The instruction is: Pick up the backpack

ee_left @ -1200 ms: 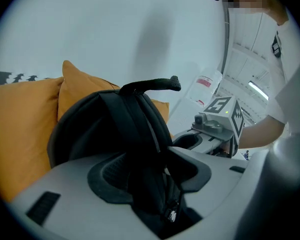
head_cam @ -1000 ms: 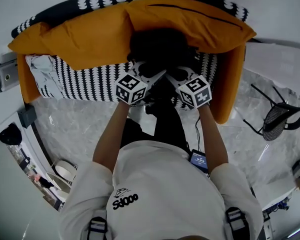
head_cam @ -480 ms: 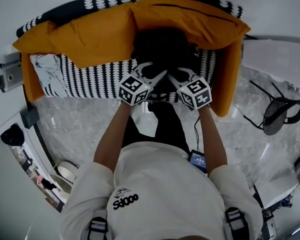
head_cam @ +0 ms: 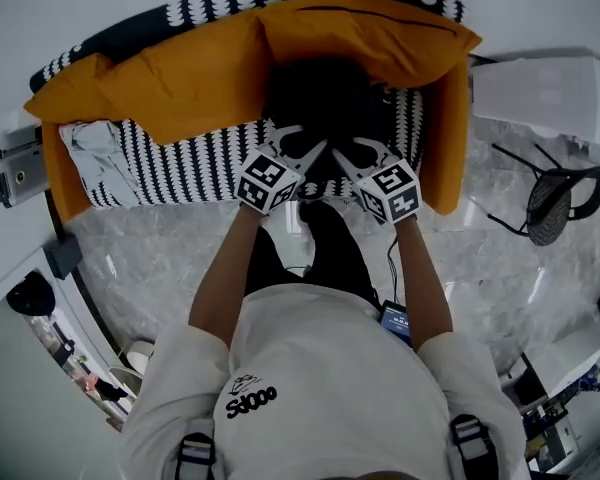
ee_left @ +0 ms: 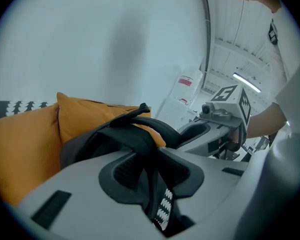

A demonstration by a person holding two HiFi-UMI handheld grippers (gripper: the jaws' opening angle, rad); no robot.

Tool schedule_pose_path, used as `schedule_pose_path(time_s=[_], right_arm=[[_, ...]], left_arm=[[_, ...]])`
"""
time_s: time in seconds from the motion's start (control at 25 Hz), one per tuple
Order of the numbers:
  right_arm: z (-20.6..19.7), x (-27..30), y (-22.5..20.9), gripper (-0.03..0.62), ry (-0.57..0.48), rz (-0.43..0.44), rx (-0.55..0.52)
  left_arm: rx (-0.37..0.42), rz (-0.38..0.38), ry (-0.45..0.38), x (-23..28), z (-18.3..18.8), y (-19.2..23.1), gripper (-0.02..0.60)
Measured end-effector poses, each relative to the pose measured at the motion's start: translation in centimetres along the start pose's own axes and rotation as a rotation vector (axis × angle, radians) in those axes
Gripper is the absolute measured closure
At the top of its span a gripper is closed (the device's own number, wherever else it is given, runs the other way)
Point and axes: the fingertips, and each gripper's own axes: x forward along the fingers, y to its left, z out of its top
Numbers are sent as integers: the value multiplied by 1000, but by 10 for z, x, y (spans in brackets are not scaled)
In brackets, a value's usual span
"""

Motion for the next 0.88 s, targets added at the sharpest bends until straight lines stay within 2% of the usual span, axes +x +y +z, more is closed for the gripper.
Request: schedule_pose_path(time_s=[0.28,0.48,0.72,0.88], right_arm=[[10,-27,49,514,-76,-112,26],[26,-49,89,514,-149,-194,35],[47,-80,129,516,-232,-286,37],[57,-100,150,516,-247,-315,40]], left_arm=[[61,-65,-21,-53,10,-25,500],[161,-62,-4,-87,9,-47,512],[177,-83,-44,-120,11,-74,531],[221,-123,-61,-139,16,-91,538]])
